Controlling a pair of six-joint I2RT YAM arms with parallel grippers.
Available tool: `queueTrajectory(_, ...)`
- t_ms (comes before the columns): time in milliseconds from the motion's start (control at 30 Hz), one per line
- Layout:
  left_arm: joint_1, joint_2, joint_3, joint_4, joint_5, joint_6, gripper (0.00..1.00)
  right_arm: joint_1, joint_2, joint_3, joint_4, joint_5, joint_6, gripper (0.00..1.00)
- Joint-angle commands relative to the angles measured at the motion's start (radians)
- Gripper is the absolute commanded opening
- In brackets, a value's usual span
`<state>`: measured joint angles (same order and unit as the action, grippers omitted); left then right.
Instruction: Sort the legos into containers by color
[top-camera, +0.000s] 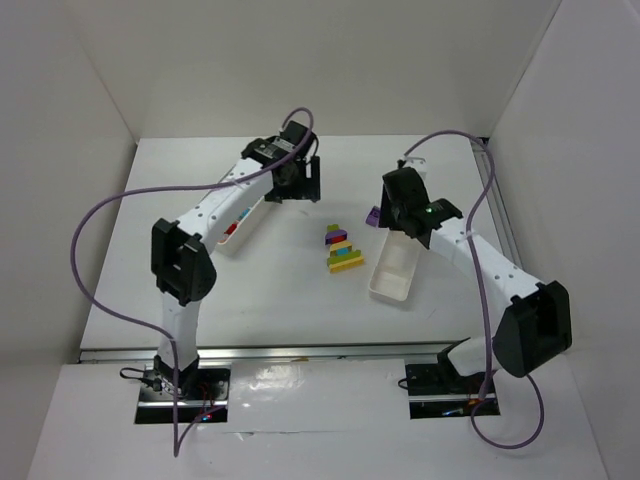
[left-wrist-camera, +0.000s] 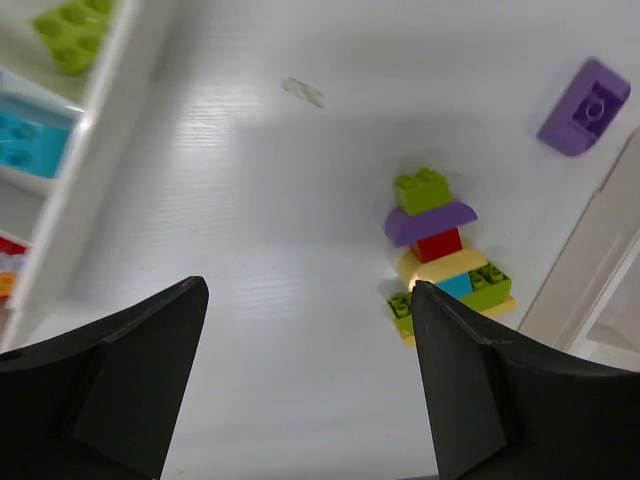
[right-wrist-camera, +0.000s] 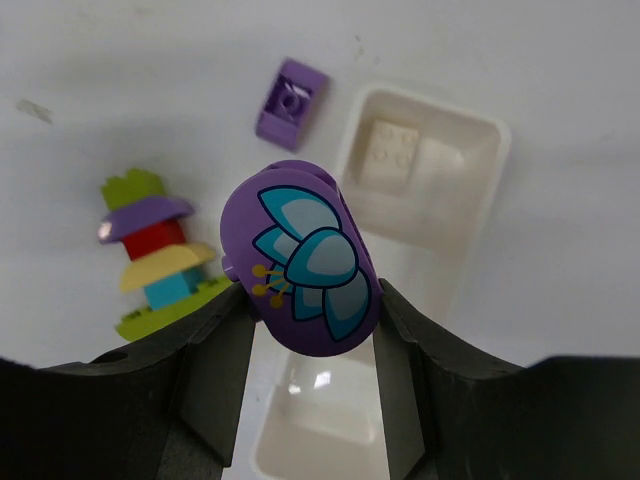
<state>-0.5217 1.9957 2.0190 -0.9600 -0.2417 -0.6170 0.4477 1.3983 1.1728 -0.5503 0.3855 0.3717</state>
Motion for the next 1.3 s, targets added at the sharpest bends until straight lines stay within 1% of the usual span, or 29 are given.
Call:
queueTrajectory(0,-0.038,0.093,0.069,-0.031,0.105,0.055,0.93,-0.006,-0.032,-0.079,-0.095,0.017,0.079,0.35)
queueTrajectory(33,-0.049,0.139,0.085,-0.031,0.123,0.066,0.93,-0.006,-0.041,-0.093,-0.096,0.016,0.093,0.35)
queueTrajectory(67,-0.058,0.162,0.116,-0.031,0.149,0.066,0.93,-0.006,-0.041,-0.105,-0.096,0.007,0.093,0.35)
queueTrajectory(167,-0.081,0.230,0.142,-0.043,0.199,0.085,0.93,-0.017,-0.041,-0.148,-0.073,0.007,0.093,0.37)
queueTrajectory(267,-0.081,0.262,0.142,-0.043,0.231,0.094,0.93,-0.027,-0.007,-0.148,-0.063,0.007,0.084,0.39)
queueTrajectory(333,-0.081,0.290,0.153,-0.043,0.245,0.103,0.93,-0.027,0.014,-0.157,-0.050,0.007,0.072,0.43)
queueTrajectory(400,-0.081,0.307,0.153,-0.043,0.255,0.103,0.93,-0.027,0.025,-0.157,-0.040,0.007,0.072,0.49)
queueTrajectory(433,-0.081,0.320,0.153,-0.043,0.266,0.103,0.93,-0.036,0.025,-0.157,-0.040,0.007,0.072,0.60)
queueTrajectory(500,-0.081,0.330,0.164,-0.052,0.266,0.103,0.93,-0.037,0.034,-0.166,-0.040,0.007,0.072,0.70)
queueTrajectory(633,-0.090,0.340,0.164,-0.043,0.275,0.103,0.94,-0.037,0.015,-0.186,-0.040,0.007,0.072,0.80)
queueTrajectory(800,-0.110,0.373,0.204,-0.043,0.275,0.103,0.94,-0.037,-0.010,-0.176,-0.074,0.032,0.082,0.81)
queueTrajectory(933,-0.110,0.399,0.257,-0.043,0.277,0.080,0.94,-0.046,-0.041,-0.105,-0.065,0.058,0.055,0.81)
queueTrajectory(1000,-0.110,0.408,0.270,-0.043,0.259,0.071,0.93,-0.046,0.004,-0.026,-0.077,0.046,0.035,0.81)
queueTrajectory(1033,-0.110,0.391,0.270,-0.034,0.259,0.054,0.92,-0.046,0.060,0.043,-0.088,0.036,0.035,0.81)
queueTrajectory(1133,-0.089,0.345,0.203,-0.008,0.237,0.033,0.91,-0.046,0.145,0.138,-0.111,0.013,0.026,0.81)
queueTrajectory(1200,-0.078,0.282,0.161,0.001,0.226,0.033,0.91,-0.046,0.224,0.217,-0.111,-0.017,0.026,0.81)
queueTrajectory(1267,-0.066,0.244,0.117,0.012,0.214,0.033,0.91,-0.046,0.302,0.278,-0.102,-0.036,0.026,0.79)
